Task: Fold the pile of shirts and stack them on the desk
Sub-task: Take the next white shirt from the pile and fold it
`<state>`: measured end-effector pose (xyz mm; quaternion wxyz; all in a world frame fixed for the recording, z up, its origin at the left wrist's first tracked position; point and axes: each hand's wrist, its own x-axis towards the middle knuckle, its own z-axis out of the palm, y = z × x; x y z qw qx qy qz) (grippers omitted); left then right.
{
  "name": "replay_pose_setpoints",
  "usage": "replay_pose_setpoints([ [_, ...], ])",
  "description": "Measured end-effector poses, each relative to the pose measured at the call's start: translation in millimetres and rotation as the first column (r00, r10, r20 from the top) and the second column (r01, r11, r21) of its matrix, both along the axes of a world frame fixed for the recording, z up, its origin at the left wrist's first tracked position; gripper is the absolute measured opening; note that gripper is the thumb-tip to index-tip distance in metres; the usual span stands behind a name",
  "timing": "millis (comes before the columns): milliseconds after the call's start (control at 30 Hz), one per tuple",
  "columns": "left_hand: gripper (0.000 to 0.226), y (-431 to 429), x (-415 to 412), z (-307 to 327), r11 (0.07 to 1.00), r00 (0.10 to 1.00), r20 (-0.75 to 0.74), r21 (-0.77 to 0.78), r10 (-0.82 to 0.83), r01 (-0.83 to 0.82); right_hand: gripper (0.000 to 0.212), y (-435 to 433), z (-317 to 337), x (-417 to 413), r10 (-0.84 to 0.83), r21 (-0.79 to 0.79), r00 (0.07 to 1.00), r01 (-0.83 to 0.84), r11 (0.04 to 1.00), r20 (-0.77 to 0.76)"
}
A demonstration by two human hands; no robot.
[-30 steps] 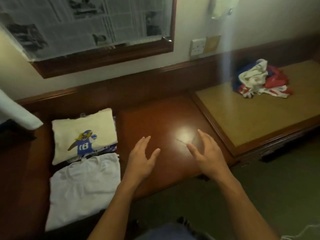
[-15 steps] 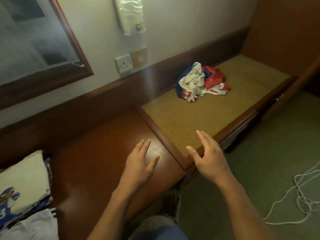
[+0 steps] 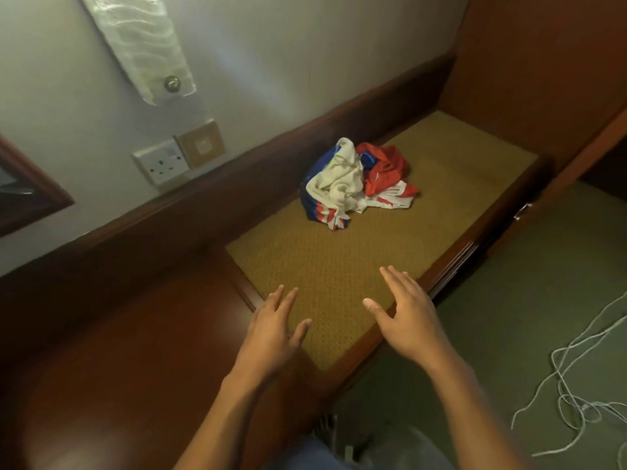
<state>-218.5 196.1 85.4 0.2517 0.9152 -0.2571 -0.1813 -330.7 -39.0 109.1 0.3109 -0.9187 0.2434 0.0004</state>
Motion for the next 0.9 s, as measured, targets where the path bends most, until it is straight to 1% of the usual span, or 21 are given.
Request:
replay_pose_setpoints([
  [133, 0.067, -34, 28, -5, 1.000, 0.999, -0.018, -0.009, 0.027, -0.027, 0.076, -39, -10, 25, 0.000, 0.056, 1.000, 0.001, 0.998, -0.017],
  [267, 0.064, -74, 57, -12, 0.996, 0.996, -0.030, -0.016, 0.090, -0.090, 0.071, -88, -25, 62, 0.021, 0.085, 1.000, -0.019, 0.996, -0.020],
  [467, 0.058, -141, 98, -17, 0.979, 0.978, -0.043, 0.041, 0.203, -0.201, 0.061, -176, -46, 136, 0.101, 0.152, 0.994, -0.093, 0.984, -0.050],
  [600, 0.051, -193, 130, -17, 0.952, 0.945, -0.119, 0.030, 0.306, -0.305, 0.055, -228, -55, 185, 0.143, 0.152, 0.989, -0.137, 0.979, -0.033],
  [733, 0.045, -242, 163, -22, 0.925, 0.906, -0.204, -0.006, 0.370, -0.379, 0.051, -264, -70, 236, 0.166, 0.146, 0.986, -0.166, 0.975, 0.010],
  [800, 0.042, -260, 180, -25, 0.911, 0.891, -0.220, -0.024, 0.397, -0.412, 0.047, -275, -77, 264, 0.189, 0.159, 0.982, -0.190, 0.969, 0.019],
  [900, 0.036, -282, 209, -35, 0.882, 0.867, -0.204, -0.031, 0.455, -0.470, 0.046, -284, -87, 307, 0.212, 0.203, 0.977, -0.211, 0.956, 0.019],
])
